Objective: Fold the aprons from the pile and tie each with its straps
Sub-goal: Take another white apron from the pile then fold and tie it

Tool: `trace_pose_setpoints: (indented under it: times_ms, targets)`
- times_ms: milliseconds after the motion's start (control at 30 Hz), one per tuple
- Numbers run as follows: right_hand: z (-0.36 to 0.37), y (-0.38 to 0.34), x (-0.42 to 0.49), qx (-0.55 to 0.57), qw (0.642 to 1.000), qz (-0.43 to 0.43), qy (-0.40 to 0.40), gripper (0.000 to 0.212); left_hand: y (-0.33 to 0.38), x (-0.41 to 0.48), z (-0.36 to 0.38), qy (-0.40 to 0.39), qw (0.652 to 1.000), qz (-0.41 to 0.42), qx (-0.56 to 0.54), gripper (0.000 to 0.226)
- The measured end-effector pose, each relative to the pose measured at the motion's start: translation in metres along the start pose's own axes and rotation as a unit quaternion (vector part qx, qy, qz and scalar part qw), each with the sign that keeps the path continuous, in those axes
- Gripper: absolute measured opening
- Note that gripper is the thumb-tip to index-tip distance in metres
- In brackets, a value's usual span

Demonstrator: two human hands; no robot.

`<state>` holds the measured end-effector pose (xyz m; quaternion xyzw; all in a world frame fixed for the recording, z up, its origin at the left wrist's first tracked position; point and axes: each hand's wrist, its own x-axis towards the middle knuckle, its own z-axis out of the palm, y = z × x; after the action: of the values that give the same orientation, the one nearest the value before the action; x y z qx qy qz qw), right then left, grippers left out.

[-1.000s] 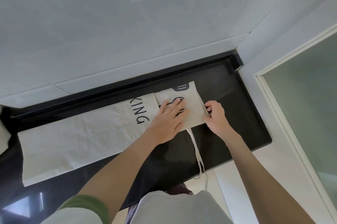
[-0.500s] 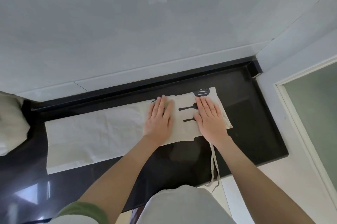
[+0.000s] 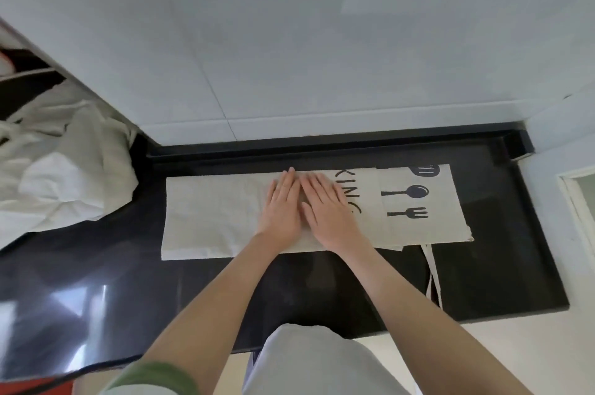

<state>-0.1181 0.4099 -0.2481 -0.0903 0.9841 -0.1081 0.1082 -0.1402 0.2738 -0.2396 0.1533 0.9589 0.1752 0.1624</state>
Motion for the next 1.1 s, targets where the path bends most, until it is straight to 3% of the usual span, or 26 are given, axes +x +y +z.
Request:
trace_pose_setpoints:
  times_ms: [167,333,400,467,567,633,900,1100]
  targets:
    - [0.008,0.002,-0.001,-0.034,0.998,0.006,-0.044,0.062,-0.069,-0.039,-0.011,0.045,0.993,-0.11,0.022,0.054]
    - [-0.021,0.024,-0.017,0.09,0.992,-0.02,-0.086,0.074,-0.097,-0.06,-0.022,0.032,0.991,-0.122,0.035,0.054]
    - [-0.031,0.036,-0.035,0.075,0.995,-0.012,-0.072,0.075,-0.086,-0.058,-0.023,0.013,0.995,-0.083,0.051,0.057]
    - [-0.039,0.048,-0.052,0.056,0.996,-0.003,-0.07,0.072,-0.065,-0.051,-0.022,-0.02,0.996,0.018,0.089,0.064]
    - [-0.045,0.071,-0.078,0.024,0.994,0.017,-0.106,0.072,-0.029,-0.04,-0.011,-0.064,0.97,0.187,0.141,0.073]
    - [-0.044,0.086,-0.095,-0.001,0.992,0.039,-0.122,0.072,-0.012,-0.036,-0.001,-0.083,0.951,0.247,0.168,0.076]
    - [-0.029,0.105,-0.119,-0.093,0.994,0.016,0.06,0.03,0.0,-0.032,0.023,-0.073,0.924,0.307,0.218,0.054]
    - [-0.032,0.104,-0.111,-0.129,0.989,0.033,0.063,0.036,-0.003,-0.033,0.021,-0.042,0.924,0.324,0.199,0.053]
